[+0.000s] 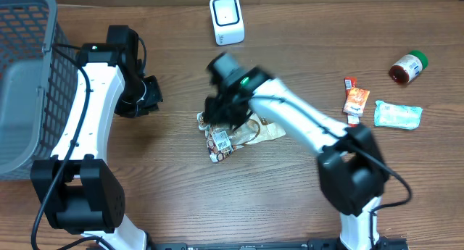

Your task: Scan the item barcode

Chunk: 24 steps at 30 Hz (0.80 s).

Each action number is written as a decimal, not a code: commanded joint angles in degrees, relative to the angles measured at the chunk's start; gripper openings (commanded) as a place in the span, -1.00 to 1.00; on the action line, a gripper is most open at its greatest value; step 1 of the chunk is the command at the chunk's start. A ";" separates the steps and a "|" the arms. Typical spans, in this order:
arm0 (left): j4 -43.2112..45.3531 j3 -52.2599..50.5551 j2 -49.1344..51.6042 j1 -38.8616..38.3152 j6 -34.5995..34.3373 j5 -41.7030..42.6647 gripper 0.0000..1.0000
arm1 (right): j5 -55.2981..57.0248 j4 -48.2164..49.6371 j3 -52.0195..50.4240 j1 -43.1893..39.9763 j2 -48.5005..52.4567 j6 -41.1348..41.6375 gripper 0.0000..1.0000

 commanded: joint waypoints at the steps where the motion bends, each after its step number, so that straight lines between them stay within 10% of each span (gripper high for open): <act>1: -0.17 -0.46 0.35 -2.34 1.25 3.19 -0.63 | -1.16 -3.87 4.17 -6.62 -3.76 -3.76 0.20; 24: 17.05 -15.47 0.48 -15.82 -5.07 4.74 -0.56 | 0.87 -10.40 -1.27 -17.05 -2.29 -15.74 0.41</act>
